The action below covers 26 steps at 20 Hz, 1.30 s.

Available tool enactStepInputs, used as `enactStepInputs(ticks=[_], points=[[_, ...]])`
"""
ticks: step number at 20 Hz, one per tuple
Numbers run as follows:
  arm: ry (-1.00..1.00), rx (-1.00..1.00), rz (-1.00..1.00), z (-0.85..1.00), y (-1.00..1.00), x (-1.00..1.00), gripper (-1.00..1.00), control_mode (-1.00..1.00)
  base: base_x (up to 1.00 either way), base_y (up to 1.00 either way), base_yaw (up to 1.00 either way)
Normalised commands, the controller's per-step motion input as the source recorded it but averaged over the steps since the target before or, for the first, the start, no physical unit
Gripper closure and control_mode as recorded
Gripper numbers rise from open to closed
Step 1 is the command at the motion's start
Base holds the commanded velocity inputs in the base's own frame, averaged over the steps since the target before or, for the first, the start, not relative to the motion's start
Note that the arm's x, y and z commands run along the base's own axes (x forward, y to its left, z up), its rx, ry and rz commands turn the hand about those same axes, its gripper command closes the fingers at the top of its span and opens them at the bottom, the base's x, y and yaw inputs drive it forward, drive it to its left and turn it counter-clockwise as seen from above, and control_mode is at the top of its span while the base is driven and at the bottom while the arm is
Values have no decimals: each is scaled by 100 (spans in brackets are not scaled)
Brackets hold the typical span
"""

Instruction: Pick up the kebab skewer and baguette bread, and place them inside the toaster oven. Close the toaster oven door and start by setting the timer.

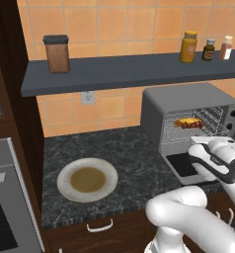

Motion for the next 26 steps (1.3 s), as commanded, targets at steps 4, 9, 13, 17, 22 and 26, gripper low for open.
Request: enactStepInputs(ticks=[4,9,13,17,22,26], points=[[2,2,0,0,0,-62,-100,-100,0,0,0],[1,2,0,0,-9,-64,-100,-100,0,0,0],[0,1,0,0,-40,-72,-100,-100,0,0,0],[1,4,0,0,-36,-72,-100,-100,0,0,0],[5,4,0,0,-21,-75,-100,-100,0,0,0],[13,1,0,0,-3,-73,-100,-100,0,0,0]])
